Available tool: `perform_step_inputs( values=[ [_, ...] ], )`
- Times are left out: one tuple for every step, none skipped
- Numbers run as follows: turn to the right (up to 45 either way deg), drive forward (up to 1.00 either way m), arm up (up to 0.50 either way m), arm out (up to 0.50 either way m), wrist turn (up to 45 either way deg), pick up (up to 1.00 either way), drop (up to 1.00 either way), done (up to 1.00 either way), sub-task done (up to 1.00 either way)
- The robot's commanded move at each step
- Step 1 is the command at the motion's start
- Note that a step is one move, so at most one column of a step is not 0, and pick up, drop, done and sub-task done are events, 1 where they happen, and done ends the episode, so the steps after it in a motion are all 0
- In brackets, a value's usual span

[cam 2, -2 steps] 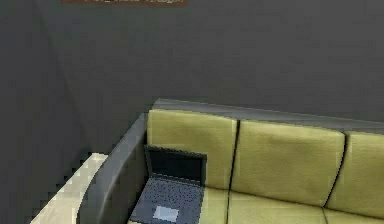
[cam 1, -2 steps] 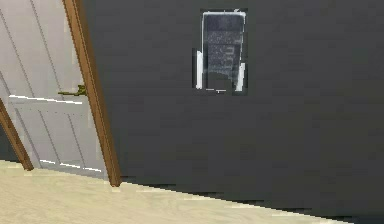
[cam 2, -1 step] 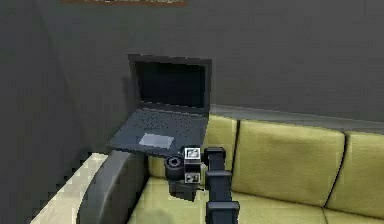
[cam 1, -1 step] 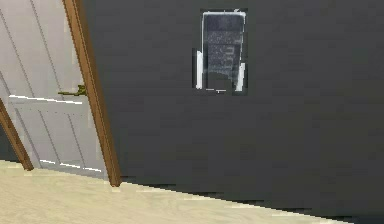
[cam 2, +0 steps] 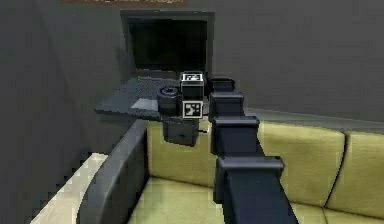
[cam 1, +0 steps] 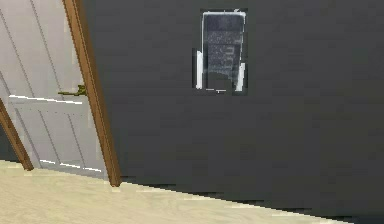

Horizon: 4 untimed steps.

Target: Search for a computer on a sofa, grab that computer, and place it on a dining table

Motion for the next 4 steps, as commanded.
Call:
perform_step_inputs(
  values=[
    [0.0,0.0,0.0,0.0,-45.0,0.0,0.0,0.0,0.0],
    [0.0,0.0,0.0,0.0,-45.0,0.0,0.0,0.0,0.0],
    [0.0,0.0,0.0,0.0,-45.0,0.0,0.0,0.0,0.0],
    [0.0,0.0,0.0,0.0,-9.0,0.0,0.0,0.0,0.0]
  ],
)
